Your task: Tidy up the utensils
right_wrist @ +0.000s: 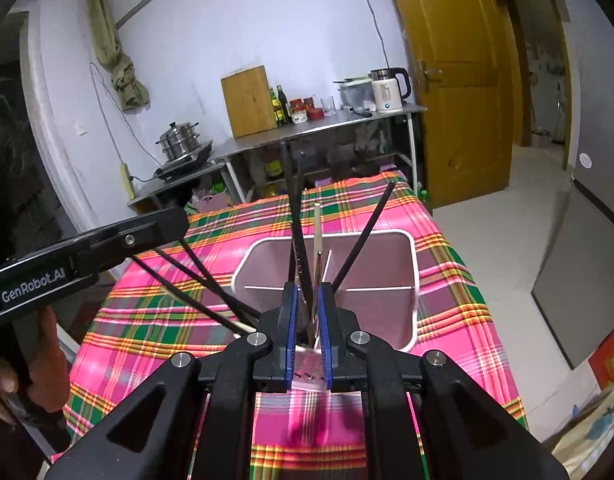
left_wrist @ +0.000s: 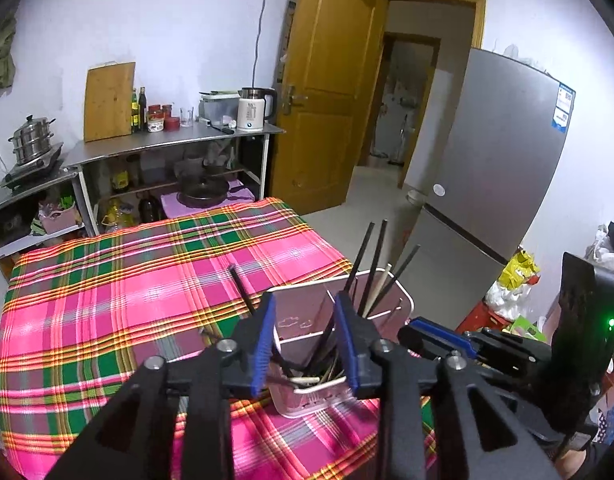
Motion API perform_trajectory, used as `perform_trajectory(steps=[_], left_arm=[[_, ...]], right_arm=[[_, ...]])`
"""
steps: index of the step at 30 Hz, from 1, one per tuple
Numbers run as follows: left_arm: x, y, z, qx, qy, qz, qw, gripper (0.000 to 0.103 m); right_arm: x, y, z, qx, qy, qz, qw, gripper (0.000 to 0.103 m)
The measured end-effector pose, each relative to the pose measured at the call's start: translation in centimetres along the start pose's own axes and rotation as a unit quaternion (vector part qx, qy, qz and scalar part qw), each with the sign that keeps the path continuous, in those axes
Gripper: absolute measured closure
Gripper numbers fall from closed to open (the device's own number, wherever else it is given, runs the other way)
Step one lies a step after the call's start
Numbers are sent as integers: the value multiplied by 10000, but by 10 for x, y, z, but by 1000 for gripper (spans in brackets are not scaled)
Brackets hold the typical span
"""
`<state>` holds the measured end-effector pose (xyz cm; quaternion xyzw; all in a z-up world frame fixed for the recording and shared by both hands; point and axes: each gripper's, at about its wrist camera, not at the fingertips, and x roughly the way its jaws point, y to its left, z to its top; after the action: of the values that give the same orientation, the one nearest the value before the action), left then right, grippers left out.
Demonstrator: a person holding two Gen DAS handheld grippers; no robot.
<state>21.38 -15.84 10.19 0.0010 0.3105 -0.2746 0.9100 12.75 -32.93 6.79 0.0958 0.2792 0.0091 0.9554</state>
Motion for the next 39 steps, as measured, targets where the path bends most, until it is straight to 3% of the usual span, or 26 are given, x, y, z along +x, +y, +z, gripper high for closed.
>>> perform_trajectory(steps=[12,39], left_arm=[[-40,-7,-46,19,-234,98,9997,51],[-62,-10,-146,-126,-404,286,9987,48]], right_arm=[[-39,17,-19,-200,-208,-50,9996,93],[-71,26,-103,-405,-196,-434,9980,92]])
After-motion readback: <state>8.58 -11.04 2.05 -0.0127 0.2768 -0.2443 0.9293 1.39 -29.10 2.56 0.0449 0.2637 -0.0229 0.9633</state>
